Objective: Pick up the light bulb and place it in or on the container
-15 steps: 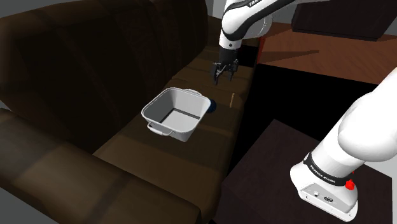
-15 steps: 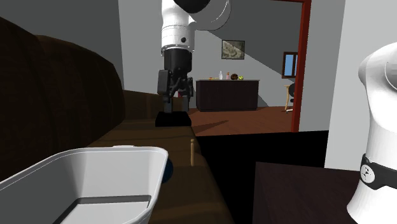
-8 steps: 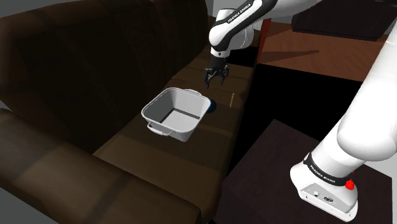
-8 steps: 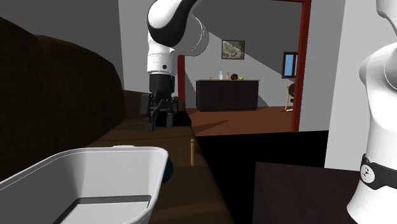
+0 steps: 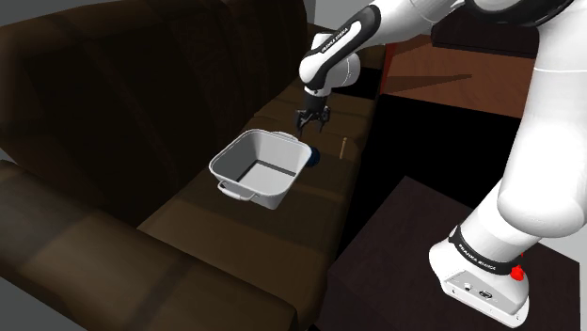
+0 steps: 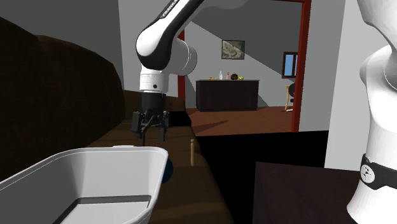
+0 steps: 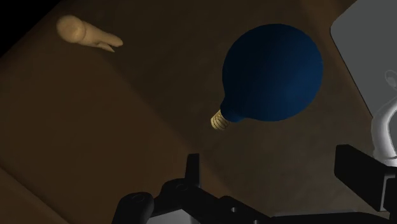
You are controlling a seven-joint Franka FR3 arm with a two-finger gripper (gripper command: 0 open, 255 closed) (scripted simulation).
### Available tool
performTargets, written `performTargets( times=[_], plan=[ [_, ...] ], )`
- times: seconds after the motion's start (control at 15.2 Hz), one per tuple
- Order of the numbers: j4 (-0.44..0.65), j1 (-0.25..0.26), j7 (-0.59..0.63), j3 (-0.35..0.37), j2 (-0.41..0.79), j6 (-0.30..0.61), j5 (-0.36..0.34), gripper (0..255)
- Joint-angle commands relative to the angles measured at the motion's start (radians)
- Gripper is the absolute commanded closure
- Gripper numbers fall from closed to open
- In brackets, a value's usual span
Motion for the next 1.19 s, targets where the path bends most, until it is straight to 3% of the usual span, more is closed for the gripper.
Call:
performTargets(
  times=[0.0, 0.66, 0.73, 1.12],
  plan=[
    [-0.004, 0.0, -0.003, 0.003, 0.021, 0.025, 0.005, 0],
    [-0.005, 0.001, -0.005, 0.005, 0.036, 0.042, 0.008, 0],
    [-0.005, 0.001, -0.005, 0.005, 0.036, 0.042, 0.008, 255],
    [-0.005, 0.001, -0.005, 0.005, 0.036, 0.042, 0.008, 255]
  ],
)
